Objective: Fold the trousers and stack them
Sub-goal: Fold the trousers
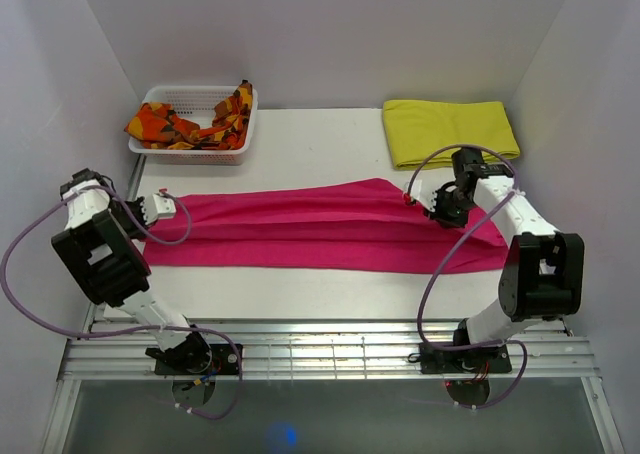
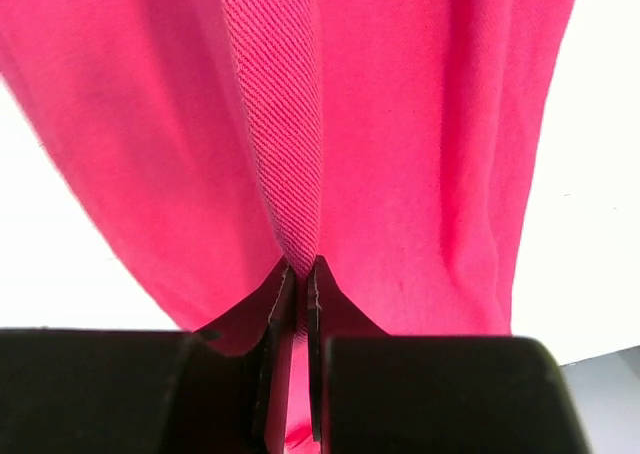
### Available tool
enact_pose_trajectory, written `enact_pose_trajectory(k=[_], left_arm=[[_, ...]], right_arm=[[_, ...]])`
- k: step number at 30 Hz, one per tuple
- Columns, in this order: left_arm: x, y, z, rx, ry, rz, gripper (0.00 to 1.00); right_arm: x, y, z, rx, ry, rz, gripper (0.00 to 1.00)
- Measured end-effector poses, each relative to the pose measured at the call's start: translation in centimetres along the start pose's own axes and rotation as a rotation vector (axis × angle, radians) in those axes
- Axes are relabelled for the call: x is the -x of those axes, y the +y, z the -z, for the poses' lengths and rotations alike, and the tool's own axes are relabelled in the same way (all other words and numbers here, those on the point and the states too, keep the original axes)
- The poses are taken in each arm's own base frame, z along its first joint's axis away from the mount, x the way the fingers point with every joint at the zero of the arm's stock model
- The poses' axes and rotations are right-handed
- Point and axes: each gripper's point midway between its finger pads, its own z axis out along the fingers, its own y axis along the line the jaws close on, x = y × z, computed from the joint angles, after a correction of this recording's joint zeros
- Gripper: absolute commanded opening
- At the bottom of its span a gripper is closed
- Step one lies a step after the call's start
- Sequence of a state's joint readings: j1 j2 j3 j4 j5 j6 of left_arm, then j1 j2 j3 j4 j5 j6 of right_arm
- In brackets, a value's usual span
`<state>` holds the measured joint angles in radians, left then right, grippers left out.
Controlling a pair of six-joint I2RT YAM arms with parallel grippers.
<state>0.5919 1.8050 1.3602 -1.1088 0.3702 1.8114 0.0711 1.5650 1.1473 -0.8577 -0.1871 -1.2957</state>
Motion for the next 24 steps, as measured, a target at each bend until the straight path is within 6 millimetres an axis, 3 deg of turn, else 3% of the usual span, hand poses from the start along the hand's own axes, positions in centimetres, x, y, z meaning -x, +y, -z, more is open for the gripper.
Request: enact_pose_trajectory(k=[5,12,17,24], left_arm=[[-0.2,-4.6,0.9,0.059,0.008,-0.019,0.00],[-1.0,-9.5,-3.5,0.010,0.019,-0.031,0.00],[-1.6,-8.7,-3.5,0.072,0.037,-0.032,0.00],[-1.6,-8.0,-2.9,0.070,0.003,0.036,0.00]], right_arm=[[-1.4,3.3,-0.4,0.046,0.015,0.038,0.08],[-4.9,8.5,-2.5,0.166,0.071,0.052,0.08],[-5.5,10.2,-2.9,0.184,0.070,0.062,0.08],[-5.3,9.7,-3.2,0.174,0.063,0.051,0.08]])
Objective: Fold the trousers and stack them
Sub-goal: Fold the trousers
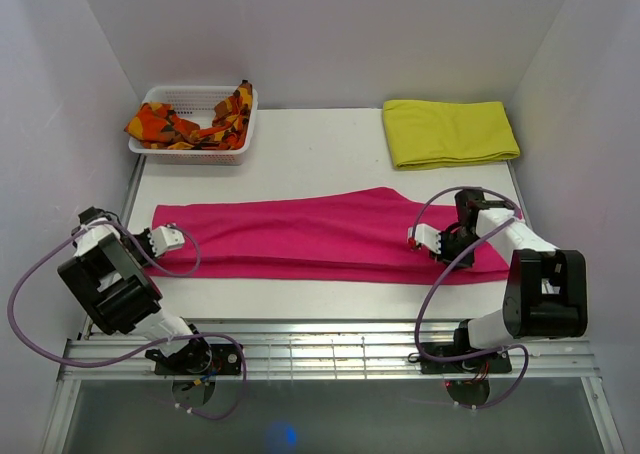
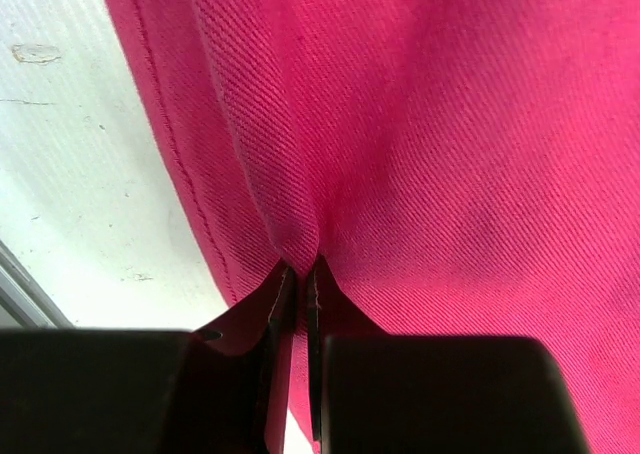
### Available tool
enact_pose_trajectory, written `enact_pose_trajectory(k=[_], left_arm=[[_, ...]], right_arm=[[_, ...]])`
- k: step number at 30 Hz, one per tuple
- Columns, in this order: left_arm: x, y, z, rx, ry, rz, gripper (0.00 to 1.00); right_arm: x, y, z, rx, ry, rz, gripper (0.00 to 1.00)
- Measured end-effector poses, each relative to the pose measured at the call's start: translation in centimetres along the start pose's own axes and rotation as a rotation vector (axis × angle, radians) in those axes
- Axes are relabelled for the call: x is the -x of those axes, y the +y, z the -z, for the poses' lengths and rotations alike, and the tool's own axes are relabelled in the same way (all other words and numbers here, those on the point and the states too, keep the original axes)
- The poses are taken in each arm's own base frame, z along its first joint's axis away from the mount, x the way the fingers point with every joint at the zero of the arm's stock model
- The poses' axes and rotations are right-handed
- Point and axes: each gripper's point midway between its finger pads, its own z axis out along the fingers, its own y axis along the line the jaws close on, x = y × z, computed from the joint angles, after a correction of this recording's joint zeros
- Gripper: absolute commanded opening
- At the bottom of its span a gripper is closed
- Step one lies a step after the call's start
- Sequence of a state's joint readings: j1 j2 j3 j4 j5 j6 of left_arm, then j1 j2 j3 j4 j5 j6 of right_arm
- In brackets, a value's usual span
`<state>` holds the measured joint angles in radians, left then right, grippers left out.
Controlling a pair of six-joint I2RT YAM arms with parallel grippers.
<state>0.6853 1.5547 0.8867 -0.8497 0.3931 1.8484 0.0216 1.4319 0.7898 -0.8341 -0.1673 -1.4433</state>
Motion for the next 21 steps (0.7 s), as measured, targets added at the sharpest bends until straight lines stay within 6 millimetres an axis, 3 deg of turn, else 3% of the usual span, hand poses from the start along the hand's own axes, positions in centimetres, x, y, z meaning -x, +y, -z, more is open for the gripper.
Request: enact_pose_trajectory(k=[6,8,9,11,12,15,20,21], left_arm=[[0.5,2.9,2.6,0.063,-0.035,0.001,0.00],[1.0,3.7,3.4,0.080,-0.047,-0.022,0.24],[1.1,3.9,3.8,0.085,-0.047,-0.034,0.31],[1.2,4.6,4.5,0.098,-0.043,-0.052,0.33],[1.2,4.9,4.8,0.102,-0.038,-0.058,0.29],[1.1,5.6,5.9,0.109,-0.021,-0.087,0.00],[1.2,4.9,6.0,0.075,-0.019,-0.106,0.00],[1.1,4.4,5.7,0.062,-0.020,-0.104,0.06]], right_arm=[[1.0,-2.7,1.6,-0.063,-0.024,-0.008,0.08],[1.4,-3.7,2.2,-0.088,-0.034,-0.006,0.08],[1.6,-4.1,2.5,-0.098,-0.039,-0.005,0.08],[1.7,-4.6,2.7,-0.107,-0.042,-0.005,0.08],[1.7,-4.6,2.7,-0.106,-0.042,-0.007,0.08],[1.6,-4.5,2.5,-0.096,-0.040,-0.010,0.08],[1.6,-4.2,2.5,-0.085,-0.038,-0.010,0.08],[1.6,-4.1,2.4,-0.081,-0.037,-0.009,0.08]])
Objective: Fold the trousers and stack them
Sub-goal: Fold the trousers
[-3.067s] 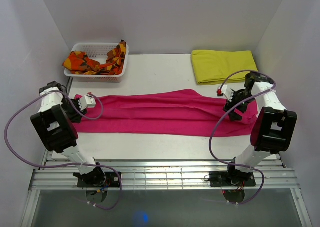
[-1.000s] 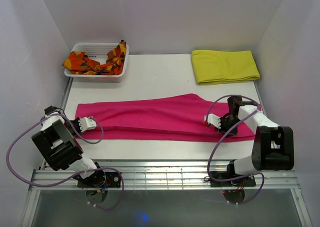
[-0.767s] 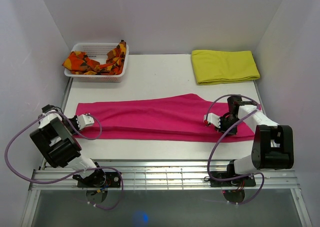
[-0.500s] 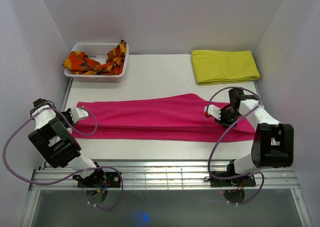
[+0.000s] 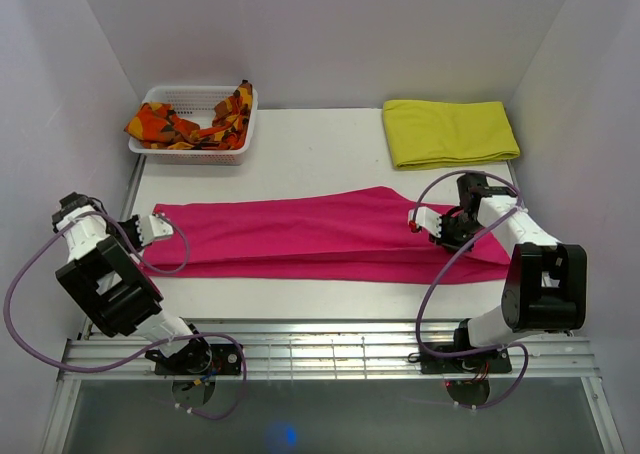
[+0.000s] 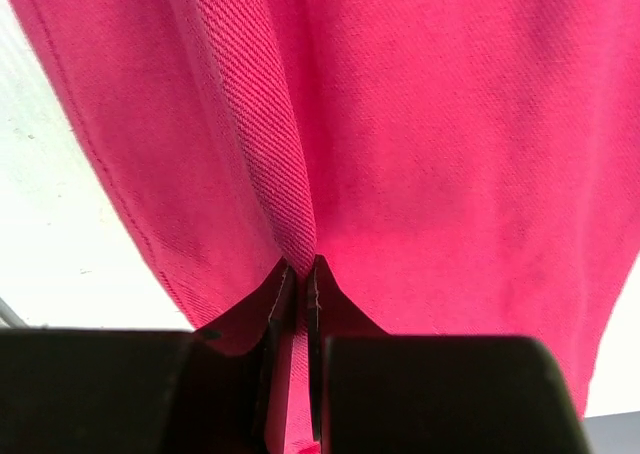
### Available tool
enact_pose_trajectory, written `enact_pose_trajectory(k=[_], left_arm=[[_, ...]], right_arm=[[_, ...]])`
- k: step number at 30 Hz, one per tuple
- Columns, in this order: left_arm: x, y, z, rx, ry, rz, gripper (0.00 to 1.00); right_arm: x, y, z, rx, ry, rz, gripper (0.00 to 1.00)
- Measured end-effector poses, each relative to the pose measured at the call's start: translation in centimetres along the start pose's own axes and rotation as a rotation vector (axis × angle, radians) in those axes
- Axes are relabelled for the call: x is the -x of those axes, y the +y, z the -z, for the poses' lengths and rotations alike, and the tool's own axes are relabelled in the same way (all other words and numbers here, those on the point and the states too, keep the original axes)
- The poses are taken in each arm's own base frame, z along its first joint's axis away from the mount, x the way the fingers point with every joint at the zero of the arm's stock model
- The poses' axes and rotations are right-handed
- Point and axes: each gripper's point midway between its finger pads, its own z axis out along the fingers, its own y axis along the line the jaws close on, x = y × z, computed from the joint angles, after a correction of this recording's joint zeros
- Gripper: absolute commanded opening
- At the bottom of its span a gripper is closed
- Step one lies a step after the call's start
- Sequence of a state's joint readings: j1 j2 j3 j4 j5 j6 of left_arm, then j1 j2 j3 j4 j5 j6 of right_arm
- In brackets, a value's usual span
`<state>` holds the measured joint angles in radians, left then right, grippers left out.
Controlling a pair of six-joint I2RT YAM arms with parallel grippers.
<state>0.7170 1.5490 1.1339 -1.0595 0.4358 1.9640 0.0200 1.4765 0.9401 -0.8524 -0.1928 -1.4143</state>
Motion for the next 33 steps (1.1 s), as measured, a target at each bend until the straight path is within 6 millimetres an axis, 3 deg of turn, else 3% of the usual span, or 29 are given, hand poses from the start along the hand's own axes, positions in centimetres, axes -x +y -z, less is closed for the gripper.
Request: enact_pose_trajectory(k=[4,9,11,13,14,16,19,22,24,25,27,28,30,31,33], left_arm=[[0.1,-3.3,-1.9,-0.084,-0.018,0.028,0.35],[0.5,-5.9,-3.1,-0.137,-0.035,0.052,0.39],[0.7,-6.6,-3.2,-0.141,-0.037,0.054,0.33],[0.7,-7.4,-3.5,-0.152,-0.035,0.059,0.22],[0.7,-7.7,-3.7,-0.159,-0.032,0.061,0.11],[0.4,-8.5,-4.2,-0.178,-0.019,0.064,0.02],[-0.1,-9.8,-4.9,-0.221,-0.003,0.075,0.00],[-0.2,-9.8,-4.9,-0.223,0.002,0.075,0.00],[-0.2,-9.8,-4.9,-0.220,0.001,0.078,0.18],[-0.2,-9.7,-4.8,-0.218,0.000,0.082,0.33],[0.3,-9.0,-4.2,-0.211,-0.016,0.097,0.42],[0.6,-8.2,-3.6,-0.197,-0.027,0.098,0.56],[1.7,-5.2,-1.6,-0.138,-0.071,0.088,0.76],[2.4,-3.3,-0.3,-0.094,-0.095,0.078,0.85],[4.2,0.3,2.0,0.003,-0.138,0.047,0.87]], right_arm=[[-0.5,1.3,-0.6,0.026,0.009,0.007,0.08],[-1.5,4.5,-2.3,0.091,0.023,0.013,0.08],[-1.6,4.6,-2.5,0.089,0.024,0.020,0.08],[-1.7,4.6,-2.5,0.079,0.023,0.031,0.08],[-1.7,4.6,-2.5,0.074,0.022,0.038,0.08],[-1.7,4.7,-2.5,0.063,0.021,0.050,0.08],[-1.7,4.6,-2.5,0.051,0.019,0.070,0.08],[-1.6,4.6,-2.4,0.045,0.017,0.078,0.08],[-1.5,4.6,-2.4,0.043,0.012,0.079,0.08],[-1.5,4.6,-2.3,0.043,0.010,0.078,0.15],[-1.1,4.4,-1.6,0.047,0.005,0.058,0.36],[-0.9,4.1,-1.1,0.042,0.001,0.046,0.51],[-0.1,2.8,0.3,0.015,-0.014,0.034,0.66],[0.4,1.9,1.0,-0.008,-0.025,0.030,0.67],[1.1,0.3,2.6,-0.064,-0.058,0.018,0.68]])
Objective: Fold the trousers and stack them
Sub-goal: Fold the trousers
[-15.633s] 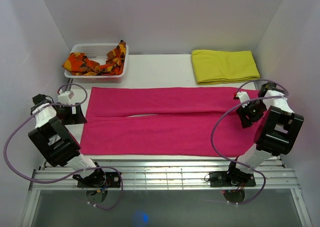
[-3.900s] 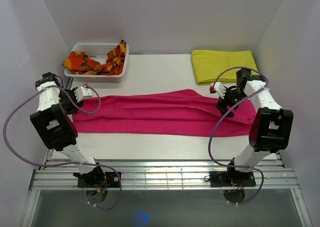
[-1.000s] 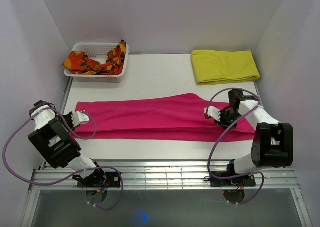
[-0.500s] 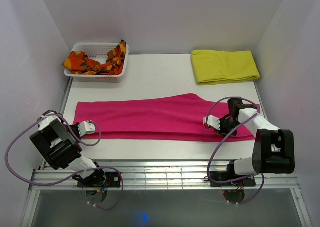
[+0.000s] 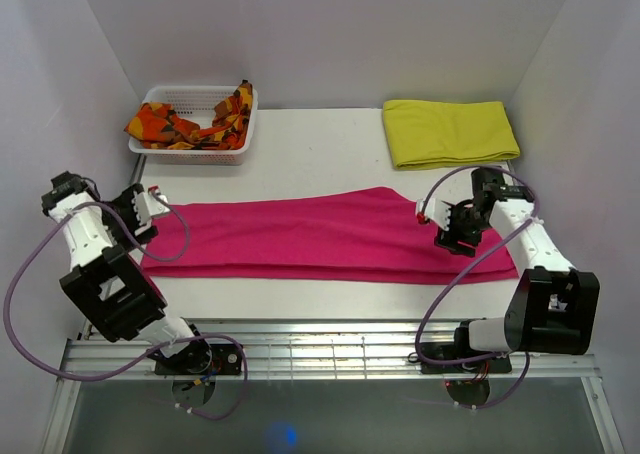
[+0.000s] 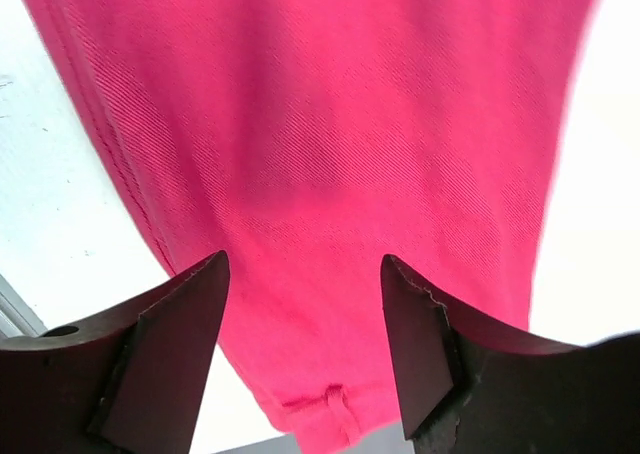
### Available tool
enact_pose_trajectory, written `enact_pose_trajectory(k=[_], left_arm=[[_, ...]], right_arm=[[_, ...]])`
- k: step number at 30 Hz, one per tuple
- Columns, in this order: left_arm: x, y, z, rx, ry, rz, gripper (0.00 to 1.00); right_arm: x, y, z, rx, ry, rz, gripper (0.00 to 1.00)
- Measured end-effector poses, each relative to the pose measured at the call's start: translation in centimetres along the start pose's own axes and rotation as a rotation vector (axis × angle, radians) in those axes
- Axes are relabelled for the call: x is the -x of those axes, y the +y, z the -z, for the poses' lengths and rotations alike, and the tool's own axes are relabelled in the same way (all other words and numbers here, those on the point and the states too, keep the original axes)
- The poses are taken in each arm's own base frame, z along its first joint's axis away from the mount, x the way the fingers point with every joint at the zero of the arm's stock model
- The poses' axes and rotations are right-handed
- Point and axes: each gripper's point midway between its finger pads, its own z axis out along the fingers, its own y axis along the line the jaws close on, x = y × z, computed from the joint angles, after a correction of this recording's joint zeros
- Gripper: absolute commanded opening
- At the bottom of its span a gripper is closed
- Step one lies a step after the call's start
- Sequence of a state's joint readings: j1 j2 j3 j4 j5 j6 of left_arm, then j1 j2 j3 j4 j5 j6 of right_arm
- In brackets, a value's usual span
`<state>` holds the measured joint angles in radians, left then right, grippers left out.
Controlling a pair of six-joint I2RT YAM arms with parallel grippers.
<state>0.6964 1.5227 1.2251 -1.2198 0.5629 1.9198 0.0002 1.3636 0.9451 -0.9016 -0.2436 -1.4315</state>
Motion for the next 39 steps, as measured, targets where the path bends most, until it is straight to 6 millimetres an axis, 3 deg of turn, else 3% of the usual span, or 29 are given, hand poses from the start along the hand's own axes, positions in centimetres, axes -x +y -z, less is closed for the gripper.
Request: enact_pose_trajectory(k=[2,5,9,12,17,20,25,29,32,34,39], left_arm=[[3.6,2.3,1.0,0.058,-0.049,-0.062,0.88],[12.2,1.1,-0.9,0.013,-0.180,-0.154,0.86],[23.3,-5.7,-5.6,-0.146,-0.329,-0.262,0.80],[27.6,-11.3,-9.1,-0.278,-0.346,-0.263,0.76],[31.6,-15.4,-14.0,-0.352,-0.304,-0.203,0.74],[32.7,-17.3,-16.6,-0.365,-0.264,-0.193,0.75],[34.2,-20.4,-19.2,-0.381,-0.229,-0.202,0.74],[35.4,-20.7,-19.7,-0.361,-0.244,-0.198,0.71],[35.7,-21.0,-19.7,-0.354,-0.249,-0.209,0.62],[35.9,-21.3,-19.8,-0.356,-0.249,-0.219,0.53],[35.4,-22.1,-20.3,-0.382,-0.229,-0.229,0.56]], right_arm=[[0.0,-1.2,1.7,-0.054,-0.023,-0.046,0.70],[-0.6,-2.9,4.5,-0.124,-0.066,-0.167,0.72],[-4.2,-5.5,8.0,-0.192,-0.091,-0.426,0.71],[-8.6,-6.1,9.1,-0.199,-0.097,-0.679,0.69],[-15.7,-3.4,8.8,-0.167,-0.077,-1.117,0.68],[-17.4,-2.0,8.4,-0.148,-0.053,-1.270,0.67],[-18.0,-1.3,7.2,-0.102,-0.056,-1.384,0.62],[-18.0,-0.9,6.3,-0.078,-0.060,-1.420,0.48],[-17.9,-0.7,5.8,-0.056,-0.068,-1.437,0.33],[-17.7,-0.7,5.4,-0.039,-0.082,-1.444,0.30],[-16.8,-0.3,5.2,0.020,-0.113,-1.461,0.44]])
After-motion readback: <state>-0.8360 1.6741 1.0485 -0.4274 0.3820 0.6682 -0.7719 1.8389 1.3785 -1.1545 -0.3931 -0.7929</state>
